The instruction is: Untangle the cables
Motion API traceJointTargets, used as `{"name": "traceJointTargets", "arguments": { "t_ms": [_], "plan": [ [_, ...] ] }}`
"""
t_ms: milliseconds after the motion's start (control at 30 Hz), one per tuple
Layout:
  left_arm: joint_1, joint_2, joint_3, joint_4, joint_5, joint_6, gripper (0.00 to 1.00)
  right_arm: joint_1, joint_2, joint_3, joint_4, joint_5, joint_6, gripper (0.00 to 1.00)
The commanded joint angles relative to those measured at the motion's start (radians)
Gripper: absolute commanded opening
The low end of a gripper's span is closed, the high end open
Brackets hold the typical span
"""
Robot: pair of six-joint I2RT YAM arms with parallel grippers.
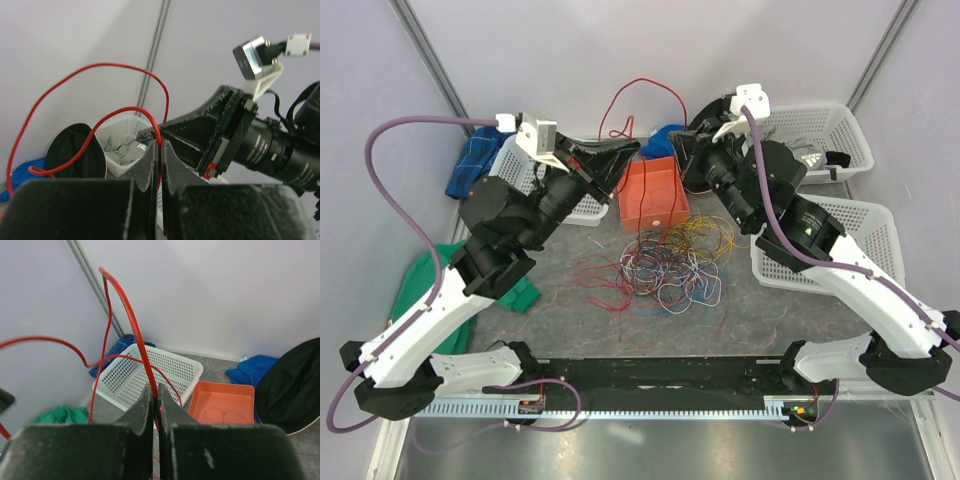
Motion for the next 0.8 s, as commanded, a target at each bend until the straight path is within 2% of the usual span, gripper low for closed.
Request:
{"name": "traceJointTargets", "arguments": {
  "t_ms": [0,100,433,533,667,767],
  "plan": [
    [-0.001,-0.022,-0.077,0.186,0.025,0.079,0.02,-0.016,0.046,0.116,-0.010,0.015,-0.035,0.00],
    [0.000,0.033,0.008,0.165,-0.012,0.136,0.02,-0.045,0.106,0.199,-0.009,0.010,-0.047,0.00],
    [0.002,0.286,0.451,0.092,-0.080,0.308,0.02,-0.200,0.322,0.514,-0.024,-0.049,0.003,0.00],
    [0.002,0.340,0.537,0.088,-0.077,0.345,0.02,-0.249,0.353,0.554,-0.026,-0.080,0.035,0.00],
    [0.019,0.389,0.558,0.209,-0.071,0.389,0.02,-0.323,0.378,0.567,0.000,-0.141,0.097,0.00],
    [0.045,0.453,0.613,0.223,-0.026,0.377,0.02,-0.372,0.399,0.572,0.029,-0.186,0.147,0.00]
  ]
}}
